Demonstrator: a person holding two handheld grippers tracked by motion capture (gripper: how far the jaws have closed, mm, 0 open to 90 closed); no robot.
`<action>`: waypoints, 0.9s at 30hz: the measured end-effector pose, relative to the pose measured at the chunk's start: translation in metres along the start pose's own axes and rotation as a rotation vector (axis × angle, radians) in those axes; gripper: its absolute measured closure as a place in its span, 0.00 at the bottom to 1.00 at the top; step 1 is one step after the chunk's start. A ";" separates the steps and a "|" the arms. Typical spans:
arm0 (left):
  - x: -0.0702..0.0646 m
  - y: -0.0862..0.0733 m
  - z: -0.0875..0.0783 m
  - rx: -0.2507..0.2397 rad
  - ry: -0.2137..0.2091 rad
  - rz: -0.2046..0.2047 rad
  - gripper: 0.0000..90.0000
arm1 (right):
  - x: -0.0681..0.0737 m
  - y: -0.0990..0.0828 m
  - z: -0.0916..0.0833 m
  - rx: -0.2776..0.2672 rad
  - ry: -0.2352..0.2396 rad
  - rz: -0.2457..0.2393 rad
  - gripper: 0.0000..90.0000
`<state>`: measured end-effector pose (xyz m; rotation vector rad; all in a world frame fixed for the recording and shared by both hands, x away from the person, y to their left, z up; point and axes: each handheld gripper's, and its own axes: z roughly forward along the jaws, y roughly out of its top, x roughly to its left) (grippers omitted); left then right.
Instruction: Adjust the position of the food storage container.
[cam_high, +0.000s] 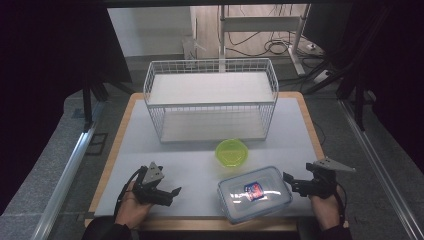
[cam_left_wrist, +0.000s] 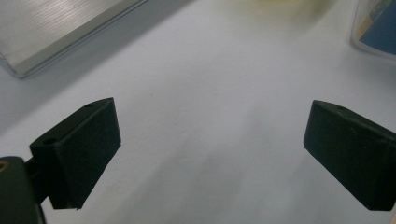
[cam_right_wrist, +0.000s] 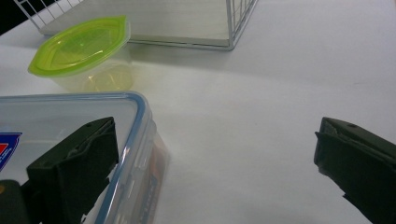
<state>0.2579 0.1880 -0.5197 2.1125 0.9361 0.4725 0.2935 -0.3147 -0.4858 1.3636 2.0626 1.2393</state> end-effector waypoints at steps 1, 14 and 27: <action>0.001 0.000 -0.002 -0.012 -0.003 -0.014 0.05 | 0.001 0.000 0.001 0.006 -0.010 -0.002 0.00; -0.001 -0.003 -0.006 -0.033 0.003 -0.019 0.05 | 0.009 0.002 0.007 0.003 -0.043 -0.044 0.00; -0.004 -0.005 -0.009 -0.055 0.030 -0.028 0.05 | 0.009 0.006 -0.001 -0.006 -0.037 -0.043 0.00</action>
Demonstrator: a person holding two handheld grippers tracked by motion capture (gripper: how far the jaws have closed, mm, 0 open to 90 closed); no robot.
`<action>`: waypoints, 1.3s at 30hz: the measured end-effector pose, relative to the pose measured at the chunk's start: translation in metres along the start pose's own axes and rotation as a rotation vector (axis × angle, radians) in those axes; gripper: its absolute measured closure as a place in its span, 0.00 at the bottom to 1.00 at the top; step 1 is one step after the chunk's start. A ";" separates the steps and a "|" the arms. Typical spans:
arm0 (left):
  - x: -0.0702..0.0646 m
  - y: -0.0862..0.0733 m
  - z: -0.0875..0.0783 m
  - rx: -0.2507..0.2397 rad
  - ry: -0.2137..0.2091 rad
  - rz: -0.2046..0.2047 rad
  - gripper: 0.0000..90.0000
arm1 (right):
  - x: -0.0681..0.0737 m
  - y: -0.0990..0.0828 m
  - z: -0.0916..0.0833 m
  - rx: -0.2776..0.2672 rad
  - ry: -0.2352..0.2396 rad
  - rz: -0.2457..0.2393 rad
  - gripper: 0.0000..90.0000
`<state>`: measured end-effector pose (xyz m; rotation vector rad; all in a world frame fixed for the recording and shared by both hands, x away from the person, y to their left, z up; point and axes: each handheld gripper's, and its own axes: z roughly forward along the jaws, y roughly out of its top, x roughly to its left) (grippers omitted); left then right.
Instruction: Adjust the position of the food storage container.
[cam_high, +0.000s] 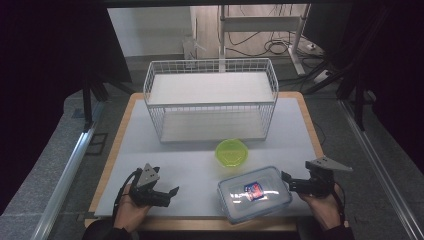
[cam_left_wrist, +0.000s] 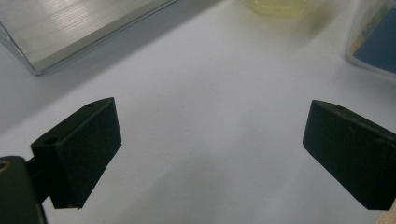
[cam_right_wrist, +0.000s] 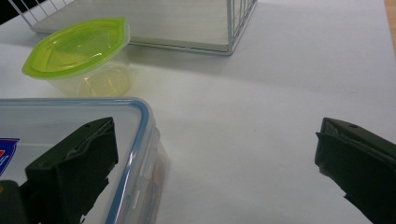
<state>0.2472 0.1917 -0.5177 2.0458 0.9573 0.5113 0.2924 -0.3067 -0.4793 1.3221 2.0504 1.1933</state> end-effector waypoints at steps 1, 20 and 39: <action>0.001 -0.001 -0.001 -0.003 0.007 -0.007 0.05 | 0.000 0.002 -0.002 -0.008 -0.006 0.005 0.03; -0.012 0.004 0.000 -0.008 -0.064 -0.010 0.07 | 0.012 0.007 -0.015 0.084 0.106 -0.084 0.94; -0.069 0.015 0.012 -0.039 -0.328 -0.030 0.89 | 0.016 -0.025 -0.028 0.228 0.112 -0.060 1.00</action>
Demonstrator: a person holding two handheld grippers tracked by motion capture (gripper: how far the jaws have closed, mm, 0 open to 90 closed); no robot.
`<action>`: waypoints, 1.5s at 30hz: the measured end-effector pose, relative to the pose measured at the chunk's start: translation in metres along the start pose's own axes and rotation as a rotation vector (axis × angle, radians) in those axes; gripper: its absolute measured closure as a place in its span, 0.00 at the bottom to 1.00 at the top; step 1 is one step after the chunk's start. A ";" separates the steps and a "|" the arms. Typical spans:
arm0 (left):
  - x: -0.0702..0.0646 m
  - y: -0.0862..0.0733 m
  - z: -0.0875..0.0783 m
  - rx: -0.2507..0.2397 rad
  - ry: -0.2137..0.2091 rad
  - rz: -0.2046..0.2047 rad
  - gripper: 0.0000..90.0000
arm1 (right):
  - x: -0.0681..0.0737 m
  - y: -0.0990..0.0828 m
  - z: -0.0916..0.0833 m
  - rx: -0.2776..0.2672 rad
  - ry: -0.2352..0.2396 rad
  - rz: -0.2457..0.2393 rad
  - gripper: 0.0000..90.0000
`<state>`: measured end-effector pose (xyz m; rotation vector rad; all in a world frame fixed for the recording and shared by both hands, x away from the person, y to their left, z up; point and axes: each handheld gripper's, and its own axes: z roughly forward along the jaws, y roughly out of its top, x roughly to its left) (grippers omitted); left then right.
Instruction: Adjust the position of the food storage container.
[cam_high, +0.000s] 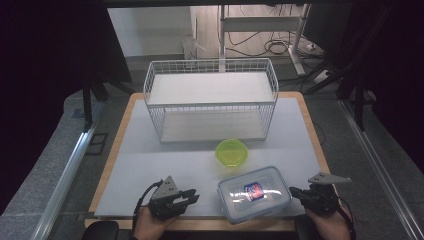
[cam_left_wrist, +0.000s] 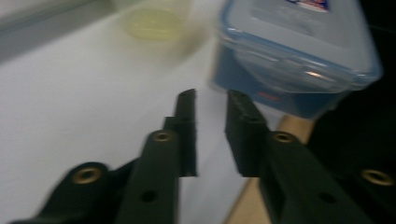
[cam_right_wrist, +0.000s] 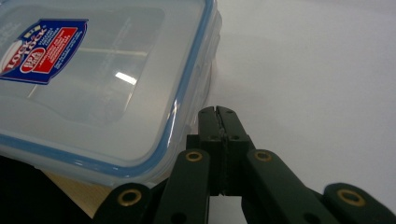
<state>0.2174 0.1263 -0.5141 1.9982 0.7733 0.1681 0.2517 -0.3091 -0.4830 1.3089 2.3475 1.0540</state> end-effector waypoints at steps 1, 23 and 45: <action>-0.003 0.000 0.004 0.010 -0.014 -0.001 0.92 | 0.000 0.000 0.000 0.003 0.001 0.009 1.00; -0.007 -0.002 0.019 0.090 -0.002 -0.065 0.97 | 0.029 0.011 0.023 0.062 0.050 -0.013 1.00; 0.021 -0.004 -0.004 0.107 0.124 -0.088 0.88 | 0.037 0.036 0.048 0.035 0.121 -0.066 1.00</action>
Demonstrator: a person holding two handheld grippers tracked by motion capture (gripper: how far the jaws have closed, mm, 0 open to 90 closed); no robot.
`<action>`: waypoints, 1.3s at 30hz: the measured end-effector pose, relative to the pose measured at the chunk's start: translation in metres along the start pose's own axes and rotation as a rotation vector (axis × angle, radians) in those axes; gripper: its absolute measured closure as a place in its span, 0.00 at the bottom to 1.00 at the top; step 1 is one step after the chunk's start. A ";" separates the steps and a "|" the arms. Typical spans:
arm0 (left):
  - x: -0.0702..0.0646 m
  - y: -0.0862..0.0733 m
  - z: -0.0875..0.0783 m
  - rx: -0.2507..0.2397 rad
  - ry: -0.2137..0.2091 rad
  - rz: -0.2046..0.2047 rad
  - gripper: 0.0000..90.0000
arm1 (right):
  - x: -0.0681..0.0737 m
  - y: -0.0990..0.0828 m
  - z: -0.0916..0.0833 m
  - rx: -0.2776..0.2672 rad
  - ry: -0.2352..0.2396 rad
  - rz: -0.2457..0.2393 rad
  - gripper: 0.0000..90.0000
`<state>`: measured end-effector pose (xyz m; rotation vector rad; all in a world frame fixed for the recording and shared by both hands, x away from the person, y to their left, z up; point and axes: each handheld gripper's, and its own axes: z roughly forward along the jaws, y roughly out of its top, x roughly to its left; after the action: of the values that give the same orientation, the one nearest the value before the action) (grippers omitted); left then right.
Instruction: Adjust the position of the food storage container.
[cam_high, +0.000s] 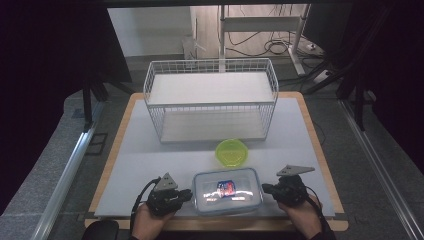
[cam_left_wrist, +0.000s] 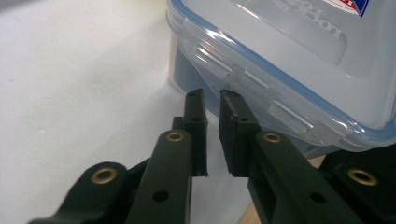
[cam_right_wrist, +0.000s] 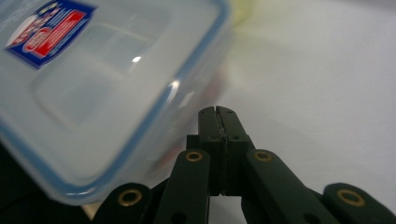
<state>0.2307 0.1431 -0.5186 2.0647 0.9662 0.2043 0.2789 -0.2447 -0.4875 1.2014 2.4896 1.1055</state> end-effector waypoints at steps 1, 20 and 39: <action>0.001 0.000 -0.003 -0.009 0.022 0.006 0.86 | -0.006 0.008 -0.005 -0.038 -0.008 -0.003 1.00; 0.017 -0.006 -0.006 0.007 0.157 0.059 0.39 | 0.010 0.110 0.064 -0.030 0.139 -0.195 1.00; 0.017 -0.006 -0.009 -0.024 0.190 0.090 0.23 | 0.029 0.136 0.113 0.088 0.164 -0.260 1.00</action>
<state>0.2348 0.1626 -0.5202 2.0967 0.9789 0.4644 0.3913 -0.1063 -0.4708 0.8031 2.7449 1.0730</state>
